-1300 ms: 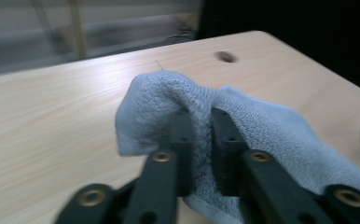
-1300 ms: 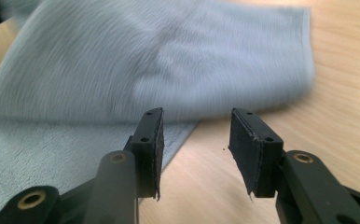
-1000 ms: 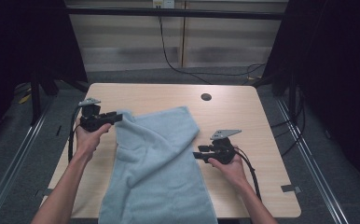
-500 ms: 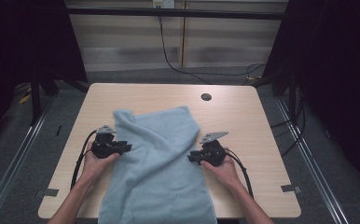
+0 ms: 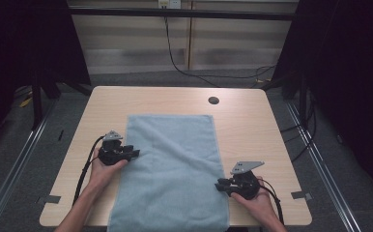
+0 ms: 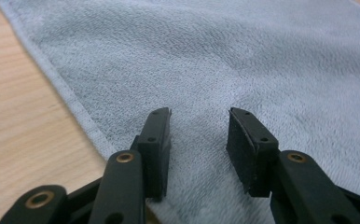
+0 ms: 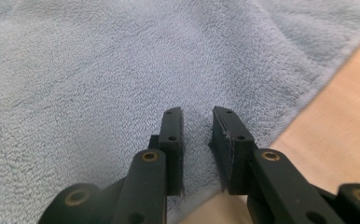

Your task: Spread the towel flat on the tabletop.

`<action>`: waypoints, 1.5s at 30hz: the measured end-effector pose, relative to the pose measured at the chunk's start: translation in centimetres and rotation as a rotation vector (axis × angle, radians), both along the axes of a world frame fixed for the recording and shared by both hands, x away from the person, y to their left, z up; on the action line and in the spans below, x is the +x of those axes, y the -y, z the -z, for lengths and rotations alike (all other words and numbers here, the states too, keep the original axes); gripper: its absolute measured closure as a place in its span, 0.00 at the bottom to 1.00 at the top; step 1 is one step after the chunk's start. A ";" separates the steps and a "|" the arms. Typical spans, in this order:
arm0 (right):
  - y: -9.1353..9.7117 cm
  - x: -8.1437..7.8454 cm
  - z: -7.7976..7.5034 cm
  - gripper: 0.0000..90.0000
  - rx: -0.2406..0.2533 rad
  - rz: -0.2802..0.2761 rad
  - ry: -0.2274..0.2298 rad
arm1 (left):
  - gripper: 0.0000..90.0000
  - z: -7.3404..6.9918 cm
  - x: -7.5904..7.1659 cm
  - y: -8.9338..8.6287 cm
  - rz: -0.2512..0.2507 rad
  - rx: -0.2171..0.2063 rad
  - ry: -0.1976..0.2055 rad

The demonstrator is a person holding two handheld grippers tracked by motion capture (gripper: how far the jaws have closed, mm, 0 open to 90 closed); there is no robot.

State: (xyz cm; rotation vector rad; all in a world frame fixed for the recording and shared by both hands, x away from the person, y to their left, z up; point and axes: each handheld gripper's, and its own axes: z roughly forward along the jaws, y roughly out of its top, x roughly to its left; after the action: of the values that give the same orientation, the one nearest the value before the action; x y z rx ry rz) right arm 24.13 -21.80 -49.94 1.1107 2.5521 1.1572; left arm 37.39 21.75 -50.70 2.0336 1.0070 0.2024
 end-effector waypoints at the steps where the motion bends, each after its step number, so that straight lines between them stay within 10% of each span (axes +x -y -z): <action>1: 0.0 -0.3 0.0 0.81 0.005 -0.007 -0.007 | 0.66 0.0 -0.1 0.1 0.005 0.002 0.000; 12: -0.1 5.3 -1.8 0.69 0.112 0.081 0.077 | 0.62 -0.6 -2.2 -0.2 0.085 0.022 -0.025; 21: -2.5 12.2 -0.9 0.70 0.101 0.128 0.070 | 0.62 -0.5 0.3 -0.3 0.014 -0.028 -0.002; 24: -3.3 13.1 -0.4 0.70 0.080 0.128 0.065 | 0.62 0.0 0.1 -0.1 0.028 0.014 0.011; 45: 0.5 6.7 0.8 0.72 0.050 0.130 0.029 | 0.62 -0.1 -4.5 1.8 0.178 -0.008 -0.013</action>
State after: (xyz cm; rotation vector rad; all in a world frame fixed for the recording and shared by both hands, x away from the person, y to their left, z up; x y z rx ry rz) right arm 30.87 -22.27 -50.69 1.2414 2.4023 1.2014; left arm 32.92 19.99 -50.57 2.1061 0.8277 0.0902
